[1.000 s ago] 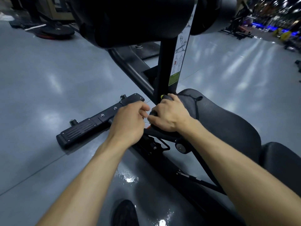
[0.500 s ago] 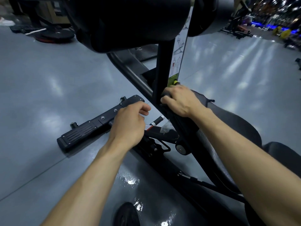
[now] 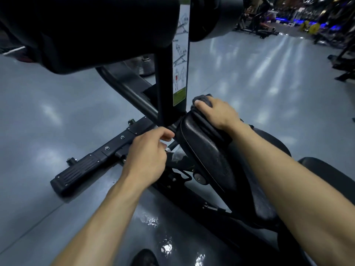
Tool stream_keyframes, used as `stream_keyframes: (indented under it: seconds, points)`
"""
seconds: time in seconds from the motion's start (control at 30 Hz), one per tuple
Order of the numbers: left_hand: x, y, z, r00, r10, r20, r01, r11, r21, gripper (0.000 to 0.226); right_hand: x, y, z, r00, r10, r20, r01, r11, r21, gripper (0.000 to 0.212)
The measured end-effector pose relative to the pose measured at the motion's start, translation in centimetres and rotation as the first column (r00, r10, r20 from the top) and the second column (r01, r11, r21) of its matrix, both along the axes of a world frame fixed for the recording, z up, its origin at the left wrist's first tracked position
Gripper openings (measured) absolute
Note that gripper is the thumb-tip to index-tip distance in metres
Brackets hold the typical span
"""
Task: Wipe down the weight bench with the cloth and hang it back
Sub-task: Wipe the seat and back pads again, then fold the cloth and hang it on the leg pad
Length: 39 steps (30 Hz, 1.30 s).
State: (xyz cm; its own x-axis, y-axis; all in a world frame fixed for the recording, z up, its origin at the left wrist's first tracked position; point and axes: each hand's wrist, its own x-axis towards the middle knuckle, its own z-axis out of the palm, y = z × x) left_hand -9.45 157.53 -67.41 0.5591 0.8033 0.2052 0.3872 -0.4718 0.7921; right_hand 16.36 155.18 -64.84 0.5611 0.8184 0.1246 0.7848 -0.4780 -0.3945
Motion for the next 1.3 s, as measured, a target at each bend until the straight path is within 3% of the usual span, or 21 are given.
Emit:
stream_keyframes:
  seconds: [0.13, 0.43, 0.53, 0.7, 0.77, 0.83, 0.93, 1.0, 1.03, 1.13, 1.2, 1.23, 1.3]
  points:
    - [0.6, -1.1, 0.5, 0.999, -0.040, -0.028, 0.040, 0.999, -0.004, 0.050, 2.0, -1.1, -0.7, 0.985, -0.139, -0.101, 0.138, 0.990, -0.019, 0.074]
    - [3.5, -6.6, 1.5, 0.967, -0.228, -0.112, 0.233, 0.972, 0.034, 0.047, 7.1, -18.7, -4.6, 0.899, -0.434, -0.062, 0.437, 0.899, 0.038, 0.070]
    - [4.4, -8.1, 1.8, 0.947, -0.287, -0.143, 0.296, 0.954, 0.047, 0.045, 3.4, -20.9, -5.1, 0.922, -0.384, -0.056, 0.387, 0.919, 0.069, 0.075]
    - [5.3, -11.5, 1.8, 0.893, -0.416, -0.169, 0.428, 0.903, 0.039, 0.036, -4.0, -25.4, -5.7, 0.985, -0.165, -0.059, 0.165, 0.986, -0.016, 0.123]
    - [5.2, -12.9, 1.7, 0.865, -0.460, -0.202, 0.478, 0.877, 0.049, 0.033, -5.2, -27.2, -5.7, 0.997, -0.066, -0.039, 0.063, 0.995, -0.077, 0.129]
    - [4.9, -14.0, 1.6, 0.851, -0.472, -0.230, 0.498, 0.865, 0.068, 0.031, -6.0, -28.2, -5.4, 0.998, -0.036, -0.059, 0.031, 0.996, -0.087, 0.117]
    - [3.9, -15.1, 1.5, 0.852, -0.484, -0.200, 0.500, 0.865, 0.039, 0.029, -7.5, -29.5, -4.2, 0.975, -0.037, -0.217, 0.063, 0.992, 0.114, 0.067]
    - [2.9, -15.4, 1.5, 0.862, -0.487, -0.142, 0.493, 0.870, 0.007, 0.026, -8.3, -30.3, -2.9, 0.885, -0.030, -0.465, 0.193, 0.932, 0.307, 0.032]
    - [2.4, -15.6, 1.7, 0.864, -0.491, -0.112, 0.494, 0.869, 0.003, 0.024, -8.5, -30.7, -2.1, 0.794, -0.015, -0.607, 0.289, 0.889, 0.357, 0.027]
    - [1.1, -16.9, 2.6, 0.808, -0.590, -0.003, 0.589, 0.807, -0.027, 0.028, -9.5, -32.4, 0.5, 0.360, 0.094, -0.928, 0.553, 0.780, 0.294, 0.034]
    - [0.4, -18.4, 3.2, 0.720, -0.692, 0.048, 0.693, 0.716, -0.084, 0.047, -10.1, -33.4, 2.0, 0.142, 0.233, -0.962, 0.581, 0.767, 0.272, 0.046]
    - [0.0, -19.1, 3.4, 0.683, -0.730, 0.040, 0.729, 0.677, -0.095, 0.058, -10.5, -33.8, 2.7, 0.087, 0.279, -0.956, 0.576, 0.769, 0.277, 0.050]
    - [-0.7, -20.4, 3.5, 0.637, -0.771, 0.008, 0.769, 0.635, -0.082, 0.071, -11.4, -34.3, 3.7, 0.063, 0.326, -0.943, 0.565, 0.767, 0.302, 0.052]
